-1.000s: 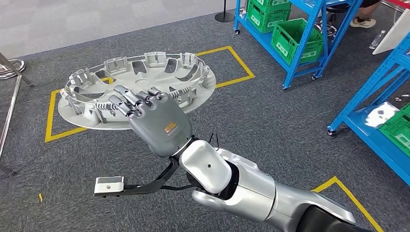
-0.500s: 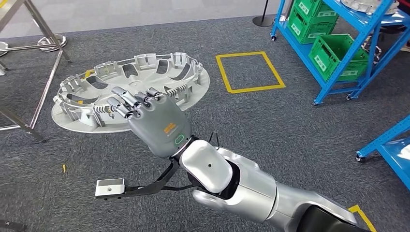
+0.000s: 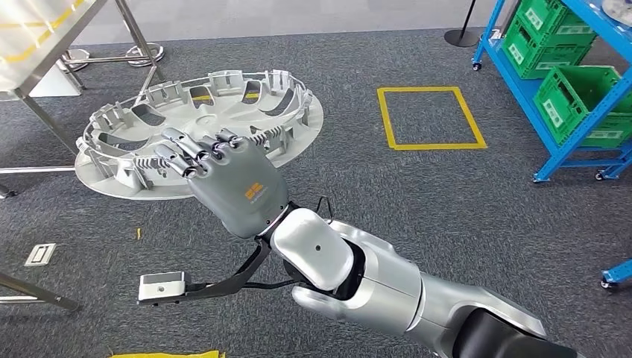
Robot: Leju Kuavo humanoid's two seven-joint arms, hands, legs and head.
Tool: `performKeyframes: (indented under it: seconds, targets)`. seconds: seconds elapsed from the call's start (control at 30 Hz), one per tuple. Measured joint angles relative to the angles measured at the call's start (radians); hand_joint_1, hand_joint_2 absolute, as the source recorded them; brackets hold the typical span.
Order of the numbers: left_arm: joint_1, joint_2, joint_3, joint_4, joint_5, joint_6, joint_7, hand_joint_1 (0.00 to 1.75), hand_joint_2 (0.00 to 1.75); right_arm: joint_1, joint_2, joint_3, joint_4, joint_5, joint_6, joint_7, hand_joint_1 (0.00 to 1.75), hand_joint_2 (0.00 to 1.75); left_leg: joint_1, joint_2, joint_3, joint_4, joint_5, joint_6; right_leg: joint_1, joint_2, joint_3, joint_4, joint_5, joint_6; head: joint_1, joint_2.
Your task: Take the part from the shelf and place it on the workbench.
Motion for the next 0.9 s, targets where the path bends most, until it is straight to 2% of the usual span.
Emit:
performKeyframes:
  seconds: [0.03,0.07,0.13,0.17,0.2,0.27,0.3,0.37,0.4,0.43,0.47,0.5,0.53,0.57,0.63,0.7,0.77,0.8,0.83,0.9]
  targets:
    - [0.001,0.0,0.0,0.0,0.0,0.0,0.0,0.0,1.75,0.0,0.0,0.001,0.002,0.0,-0.001,0.0,1.75,1.75,0.0,0.002,0.01,-0.016,0.017,0.0,0.001,-0.011,0.0,0.0,-0.001,0.001,0.0,0.0]
    - [0.001,0.0,0.001,0.0,0.0,0.0,0.0,0.0,1.75,0.0,0.0,0.002,0.005,-0.001,-0.002,-0.001,1.75,1.75,0.0,0.011,0.038,-0.067,0.047,0.001,0.002,-0.022,0.001,0.0,-0.002,0.002,0.0,0.0]
    - [0.0,0.0,0.001,0.0,0.0,0.0,0.0,0.0,1.75,-0.002,0.0,0.003,0.008,-0.002,-0.003,-0.001,1.75,1.75,-0.005,0.055,0.114,-0.207,0.103,0.01,0.007,-0.04,0.004,0.003,-0.007,0.008,0.0,0.0]
    - [-0.002,0.0,0.001,0.0,0.0,0.001,0.0,0.0,1.75,-0.005,0.0,0.004,0.01,-0.003,-0.004,-0.001,1.75,1.75,-0.009,0.072,0.139,-0.256,0.117,0.017,0.011,-0.049,0.005,0.004,-0.009,0.012,0.001,0.0]
    - [-0.004,0.0,0.001,0.0,-0.001,0.001,0.0,0.0,1.75,-0.008,0.0,0.005,0.011,-0.003,-0.006,-0.001,1.75,1.75,-0.012,0.082,0.151,-0.281,0.119,0.024,0.014,-0.059,0.006,0.005,-0.011,0.016,0.002,0.0]
    - [-0.005,-0.001,0.002,0.0,-0.002,0.001,0.0,0.0,1.75,-0.012,0.001,0.007,0.013,-0.004,-0.009,-0.002,1.75,1.75,-0.014,0.062,0.152,-0.289,0.119,0.038,0.017,-0.081,0.009,0.006,-0.016,0.025,0.004,0.0]
    - [-0.004,-0.002,0.002,0.0,-0.003,0.002,0.001,0.0,1.75,-0.013,0.002,0.007,0.014,-0.004,-0.01,-0.002,1.75,1.75,-0.012,0.05,0.154,-0.291,0.12,0.044,0.014,-0.078,0.009,0.013,-0.024,0.031,0.004,0.0]
    - [-0.003,-0.002,0.004,0.0,-0.003,0.006,0.001,0.0,1.75,-0.014,0.004,0.008,0.015,-0.005,-0.013,-0.002,1.75,1.75,-0.008,0.024,0.158,-0.296,0.125,0.057,0.008,-0.035,-0.017,0.08,-0.065,0.042,0.005,0.0]
    - [-0.003,-0.002,0.005,0.0,-0.003,0.008,0.0,0.0,1.75,-0.013,0.003,0.008,0.017,-0.006,-0.014,-0.003,1.75,1.75,-0.006,0.013,0.156,-0.296,0.126,0.06,0.004,-0.001,-0.047,0.143,-0.094,0.045,0.006,0.0]
    - [-0.003,-0.002,0.007,0.0,-0.002,0.009,0.0,0.0,1.75,-0.012,0.002,0.008,0.019,-0.006,-0.016,-0.004,1.75,1.75,-0.006,0.0,0.155,-0.295,0.127,0.062,0.003,0.022,-0.083,0.214,-0.12,0.047,0.007,0.0]
    - [-0.003,-0.002,0.008,0.0,0.0,0.011,-0.002,0.0,1.75,-0.01,0.002,0.01,0.022,-0.006,-0.018,-0.005,1.75,1.75,-0.006,-0.014,0.154,-0.294,0.127,0.064,0.002,0.034,-0.114,0.269,-0.134,0.049,0.007,0.0]
    - [-0.001,-0.003,0.011,0.0,0.004,0.013,-0.005,0.0,1.75,-0.009,0.001,0.011,0.024,-0.007,-0.02,-0.008,1.75,1.75,-0.005,-0.029,0.154,-0.292,0.126,0.064,0.001,0.039,-0.131,0.293,-0.131,0.049,0.008,0.0]
    - [0.002,-0.003,0.014,0.0,0.01,0.016,-0.007,0.0,1.75,-0.009,0.001,0.014,0.026,-0.007,-0.022,-0.011,1.75,1.75,-0.005,-0.044,0.154,-0.29,0.126,0.063,0.0,0.042,-0.129,0.277,-0.109,0.048,0.008,0.0]
    - [0.005,-0.003,0.017,0.0,0.015,0.019,-0.009,0.0,1.75,-0.008,0.001,0.017,0.027,-0.008,-0.024,-0.014,1.75,1.75,-0.005,-0.057,0.154,-0.288,0.125,0.062,-0.001,0.047,-0.108,0.226,-0.074,0.046,0.008,0.0]
    - [0.009,-0.003,0.024,0.0,0.021,0.022,-0.01,0.0,1.75,-0.007,0.001,0.021,0.028,-0.008,-0.028,-0.02,1.75,1.75,-0.004,-0.083,0.151,-0.283,0.124,0.056,-0.006,0.086,-0.051,0.089,-0.014,0.044,0.008,0.0]
    - [0.014,-0.004,0.03,0.0,0.021,0.022,-0.01,0.0,1.75,-0.006,0.002,0.024,0.027,-0.008,-0.034,-0.025,1.75,1.75,-0.004,-0.104,0.144,-0.282,0.125,0.043,-0.008,0.113,-0.021,0.023,0.005,0.043,0.008,0.0]
    - [0.021,-0.003,0.033,0.001,0.021,0.022,-0.009,0.0,1.75,-0.005,0.004,0.026,0.027,-0.009,-0.037,-0.026,1.75,1.75,-0.002,-0.121,0.138,-0.287,0.129,0.028,-0.005,0.097,-0.018,0.018,0.008,0.035,0.008,0.0]
    - [0.024,-0.003,0.034,0.001,0.021,0.022,-0.009,0.0,1.75,-0.004,0.006,0.027,0.027,-0.009,-0.037,-0.024,1.75,1.75,-0.002,-0.113,0.134,-0.285,0.127,0.022,-0.005,0.087,-0.015,0.013,0.01,0.029,0.007,0.0]
    - [0.026,-0.003,0.035,0.001,0.02,0.022,-0.008,0.0,1.75,-0.003,0.008,0.028,0.025,-0.008,-0.036,-0.021,1.75,1.75,-0.003,-0.093,0.126,-0.27,0.117,0.017,-0.006,0.075,-0.013,0.008,0.013,0.022,0.004,0.0]
    - [0.026,-0.004,0.036,0.002,0.013,0.022,-0.008,0.0,1.75,0.003,0.009,0.029,0.021,-0.003,-0.032,-0.013,1.75,1.75,-0.004,-0.032,0.084,-0.178,0.066,0.01,-0.007,0.049,-0.009,0.001,0.015,0.012,-0.001,0.0]
